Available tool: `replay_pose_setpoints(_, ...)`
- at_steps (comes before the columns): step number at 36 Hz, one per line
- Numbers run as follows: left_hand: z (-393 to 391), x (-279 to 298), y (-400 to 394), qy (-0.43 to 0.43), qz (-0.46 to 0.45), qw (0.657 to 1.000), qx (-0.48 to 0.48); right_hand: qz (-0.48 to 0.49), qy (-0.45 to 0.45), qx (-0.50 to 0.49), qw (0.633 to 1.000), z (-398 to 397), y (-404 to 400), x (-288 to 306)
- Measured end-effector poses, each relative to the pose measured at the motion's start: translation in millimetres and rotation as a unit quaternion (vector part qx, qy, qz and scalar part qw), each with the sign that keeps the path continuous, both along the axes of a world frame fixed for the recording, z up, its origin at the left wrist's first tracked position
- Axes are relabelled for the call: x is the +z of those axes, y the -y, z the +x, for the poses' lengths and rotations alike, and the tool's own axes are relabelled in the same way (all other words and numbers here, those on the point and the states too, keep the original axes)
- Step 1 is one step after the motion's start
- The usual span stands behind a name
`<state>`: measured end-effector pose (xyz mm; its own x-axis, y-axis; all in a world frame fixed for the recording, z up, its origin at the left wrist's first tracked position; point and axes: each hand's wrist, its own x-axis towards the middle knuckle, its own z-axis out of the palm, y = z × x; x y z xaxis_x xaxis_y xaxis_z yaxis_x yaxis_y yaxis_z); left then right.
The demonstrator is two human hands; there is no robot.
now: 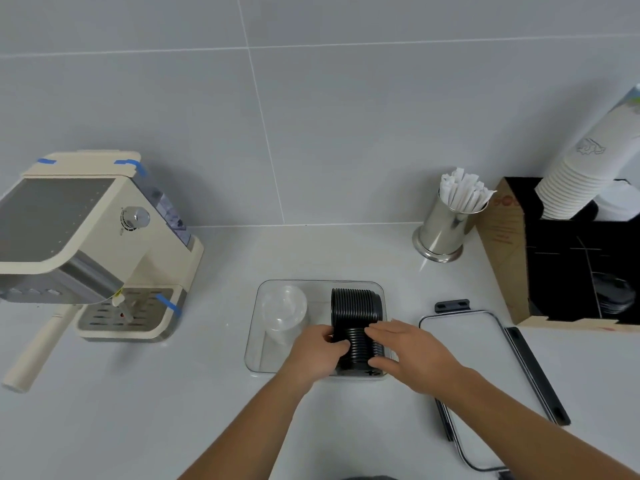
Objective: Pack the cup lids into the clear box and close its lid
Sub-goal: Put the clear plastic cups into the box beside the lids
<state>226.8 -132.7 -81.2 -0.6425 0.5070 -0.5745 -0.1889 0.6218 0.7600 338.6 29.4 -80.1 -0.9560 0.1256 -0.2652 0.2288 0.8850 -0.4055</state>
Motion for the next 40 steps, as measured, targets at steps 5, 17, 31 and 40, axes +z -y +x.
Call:
replay_pose_setpoints(5, -4.2, -2.2, -4.5, 0.020, 0.001, 1.000, 0.002, 0.017, -0.006, 0.004, 1.000, 0.8, 0.4, -2.1)
replay_pose_setpoints(17, 0.2, -6.5, -9.8, -0.002, 0.001, 1.000, 0.015, -0.002, -0.006, 0.015, 1.000, -6.2, -1.3, 4.3)
replay_pose_setpoints(31, 5.9, -4.4, -15.7, -0.105, -0.037, 0.993, -0.027, -0.033, -0.067, -0.035, 0.997, 10.2, -2.3, -17.4)
replay_pose_setpoints(40, -7.3, 0.9, -19.5, -0.038, -0.001, 0.998, 0.053, -0.083, -0.114, -0.128, 0.982, -6.4, -21.9, -5.9)
